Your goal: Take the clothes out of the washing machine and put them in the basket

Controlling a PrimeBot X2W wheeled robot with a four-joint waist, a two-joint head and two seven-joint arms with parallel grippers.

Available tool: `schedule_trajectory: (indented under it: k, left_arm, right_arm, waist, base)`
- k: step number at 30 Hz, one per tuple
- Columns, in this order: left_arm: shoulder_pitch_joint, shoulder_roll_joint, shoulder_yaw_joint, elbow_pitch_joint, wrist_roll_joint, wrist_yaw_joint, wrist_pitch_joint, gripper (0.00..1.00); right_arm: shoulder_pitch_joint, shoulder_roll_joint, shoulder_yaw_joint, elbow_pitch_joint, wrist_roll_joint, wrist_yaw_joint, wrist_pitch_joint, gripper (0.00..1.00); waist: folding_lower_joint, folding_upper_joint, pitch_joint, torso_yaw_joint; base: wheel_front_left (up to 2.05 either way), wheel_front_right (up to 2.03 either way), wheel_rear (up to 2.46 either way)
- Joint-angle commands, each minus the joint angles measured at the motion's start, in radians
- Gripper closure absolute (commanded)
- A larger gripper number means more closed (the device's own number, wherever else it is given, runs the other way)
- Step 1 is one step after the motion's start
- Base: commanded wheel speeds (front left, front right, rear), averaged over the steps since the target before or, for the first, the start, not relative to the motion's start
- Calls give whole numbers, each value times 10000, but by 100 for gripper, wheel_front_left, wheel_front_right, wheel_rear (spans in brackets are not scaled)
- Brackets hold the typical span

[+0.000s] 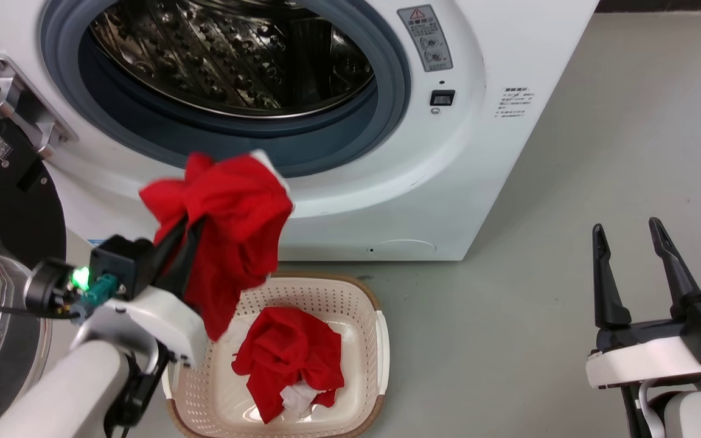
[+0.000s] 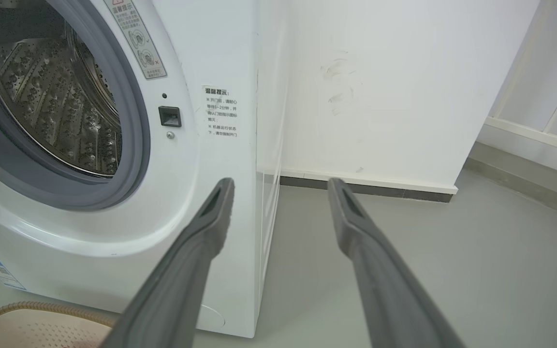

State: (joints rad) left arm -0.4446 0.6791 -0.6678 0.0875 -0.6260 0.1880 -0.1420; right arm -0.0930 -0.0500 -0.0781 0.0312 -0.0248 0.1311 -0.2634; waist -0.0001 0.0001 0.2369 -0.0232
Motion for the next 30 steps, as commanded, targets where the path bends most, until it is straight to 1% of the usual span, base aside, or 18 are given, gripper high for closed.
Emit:
schedule_trajectory:
  k: [1, 6, 14, 16, 19, 20, 22, 25, 30]
  left_arm:
    - [259, -45, -49, 103, -191, -42, 46, 100]
    - [555, -341, -513, 1075, -319, -452, 141, 100]
    - [-135, -1256, -1141, 4007, -341, -1412, 151, 100]
    - [-413, -1460, -1226, 4851, -255, -1591, 64, 100]
    - [-877, -1817, -1266, 5998, -271, -1844, -64, 100]
    - [-877, -1817, -1266, 5998, -271, -1844, -64, 100]
    - [-1238, -1994, -1321, 6785, -189, -1988, -118, 100]
    - [-1780, -2307, -1410, 7833, -154, -2289, -204, 100]
    - [-2707, -2705, -1440, 9390, -97, -2507, -425, 100]
  right_arm:
    - [9, -6, 38, -53, 3, -7, -20, 0]
    - [-164, -6, 95, -107, -96, -7, -20, 0]
    - [-542, -6, 26, -375, -224, -7, -20, 0]
    - [-623, -6, 8, -455, -239, -7, -20, 0]
    - [-785, -6, 4, -578, -277, -7, -20, 0]
    - [-785, -6, 4, -578, -277, -7, -20, 0]
    - [-855, -4, -5, -691, -260, -7, -20, 0]
    - [-1005, -4, -5, -835, -279, -7, -20, 0]
    - [-1144, -4, -23, -1045, -262, -7, -20, 0]
  waist:
    - [1, -1, 145, 16]
    - [1, -1, 612, -49]
    - [1, -1, 1893, -310]
    - [1, -1, 2276, -392]
    - [1, -1, 2855, -494]
    - [1, -1, 2855, -494]
    - [1, -1, 3295, -563]
    - [1, -1, 3866, -649]
    - [1, -1, 4721, -737]
  base:
    - [0, 0, 0]
    - [0, 0, 0]
    - [0, 0, 0]
    - [0, 0, 0]
    - [0, 0, 0]
    - [0, 0, 0]
    - [0, 0, 0]
    - [0, 0, 0]
    - [0, 0, 0]
